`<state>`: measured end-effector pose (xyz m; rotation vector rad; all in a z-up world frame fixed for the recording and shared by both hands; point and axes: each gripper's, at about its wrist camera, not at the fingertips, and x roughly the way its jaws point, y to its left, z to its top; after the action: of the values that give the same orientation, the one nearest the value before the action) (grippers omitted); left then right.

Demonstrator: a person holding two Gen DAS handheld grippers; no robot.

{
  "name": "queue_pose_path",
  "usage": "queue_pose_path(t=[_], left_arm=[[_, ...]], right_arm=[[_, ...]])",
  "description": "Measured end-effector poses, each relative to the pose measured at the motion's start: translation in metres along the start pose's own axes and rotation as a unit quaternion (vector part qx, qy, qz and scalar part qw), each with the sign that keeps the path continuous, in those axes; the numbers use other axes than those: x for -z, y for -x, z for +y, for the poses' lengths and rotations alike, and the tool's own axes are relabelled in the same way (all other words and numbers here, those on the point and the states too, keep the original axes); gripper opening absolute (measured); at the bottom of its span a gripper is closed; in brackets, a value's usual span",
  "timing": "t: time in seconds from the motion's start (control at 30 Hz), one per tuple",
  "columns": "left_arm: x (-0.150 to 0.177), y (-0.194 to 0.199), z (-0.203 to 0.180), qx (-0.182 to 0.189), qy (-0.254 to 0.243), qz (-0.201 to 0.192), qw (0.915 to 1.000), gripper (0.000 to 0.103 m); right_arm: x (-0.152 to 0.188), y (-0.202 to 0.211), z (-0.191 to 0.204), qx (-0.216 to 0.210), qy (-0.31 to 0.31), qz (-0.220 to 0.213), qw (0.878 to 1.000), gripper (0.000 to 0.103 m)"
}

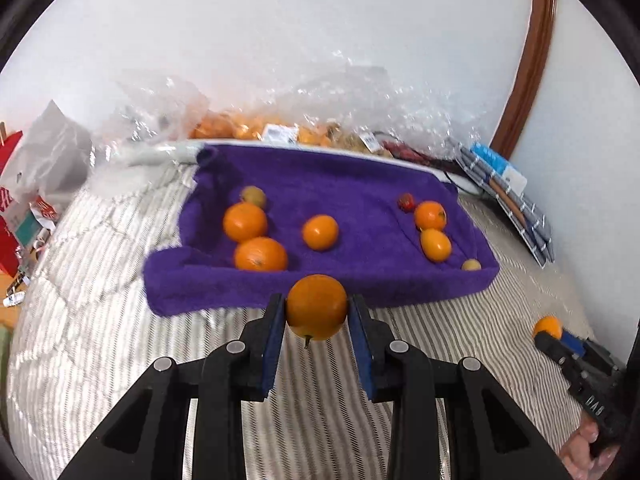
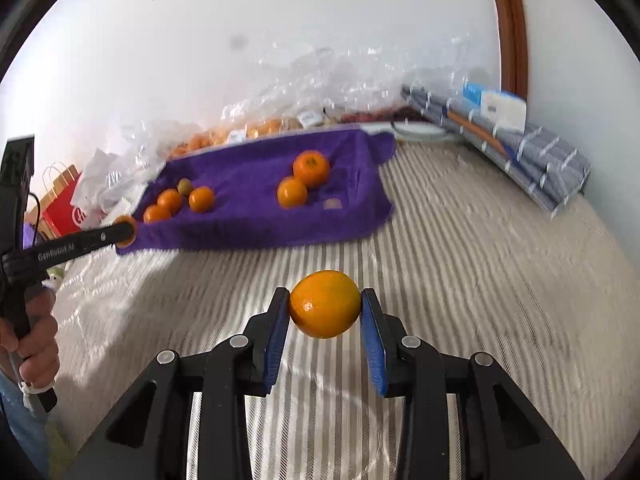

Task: Organize fruits
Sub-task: 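Carry both held oranges over the purple towel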

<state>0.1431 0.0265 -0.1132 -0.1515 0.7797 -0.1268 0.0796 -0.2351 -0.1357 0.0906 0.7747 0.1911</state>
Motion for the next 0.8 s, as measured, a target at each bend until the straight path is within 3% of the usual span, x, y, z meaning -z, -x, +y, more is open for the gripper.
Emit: queue_pose_path(t=[0.4,0.8], left_arm=[[-0.04,0.005,0.03,-0.012,0.026,-0.03,0.9992,0.03],[-0.073,-0.037,0.024,0.003,0.039,-0.024,0.9989,0.03]], right_arm=[[-0.07,-0.009,0.014,0.017,0.029,-0.034,0.999,0.035],[-0.103,-0.06,0.015,0.034,0.039,-0.019,0.998,0.035]])
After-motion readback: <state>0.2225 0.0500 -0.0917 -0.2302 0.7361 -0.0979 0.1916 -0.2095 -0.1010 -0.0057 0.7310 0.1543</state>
